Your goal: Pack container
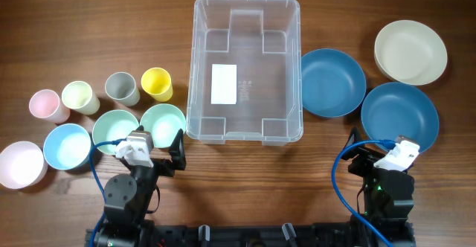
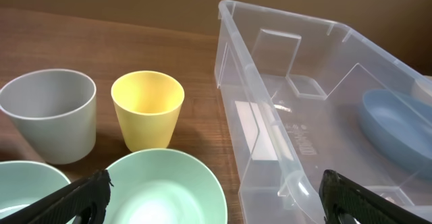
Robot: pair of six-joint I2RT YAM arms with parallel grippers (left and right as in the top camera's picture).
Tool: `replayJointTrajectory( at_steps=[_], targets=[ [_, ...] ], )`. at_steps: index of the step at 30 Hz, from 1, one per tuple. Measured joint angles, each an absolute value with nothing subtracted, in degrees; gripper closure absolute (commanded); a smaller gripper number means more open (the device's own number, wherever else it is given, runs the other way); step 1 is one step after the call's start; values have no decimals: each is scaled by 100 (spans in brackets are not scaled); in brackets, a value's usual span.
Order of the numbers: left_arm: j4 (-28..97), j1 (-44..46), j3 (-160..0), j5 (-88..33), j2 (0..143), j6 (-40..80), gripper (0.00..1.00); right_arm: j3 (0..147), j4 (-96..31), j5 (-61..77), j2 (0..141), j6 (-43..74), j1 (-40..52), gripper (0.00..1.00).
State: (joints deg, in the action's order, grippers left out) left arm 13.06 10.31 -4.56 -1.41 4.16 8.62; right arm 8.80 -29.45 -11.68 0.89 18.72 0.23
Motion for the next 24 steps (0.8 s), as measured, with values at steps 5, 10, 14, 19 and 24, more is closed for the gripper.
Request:
replayJointTrajectory(
  at_steps=[5, 10, 14, 19, 24],
  targets=[
    [1227, 1031, -456, -145, 416, 862, 0, 880, -2945, -1168, 89, 1872, 23, 0],
    [1105, 1031, -456, -185, 416, 862, 0, 880, -3039, -1175, 89, 1433, 23, 0],
    [1109, 1031, -458, -180, 416, 985, 0, 880, -3041, -1175, 89, 1153, 25, 0],
    [1153, 1031, -692, 54, 537, 1275, 0, 875, -2783, -1133, 89, 1066, 23, 0],
    [1140, 1031, -1168, 558, 1173, 1326, 0, 875, -2281, -47, 91, 2467, 23, 1]
  ],
)
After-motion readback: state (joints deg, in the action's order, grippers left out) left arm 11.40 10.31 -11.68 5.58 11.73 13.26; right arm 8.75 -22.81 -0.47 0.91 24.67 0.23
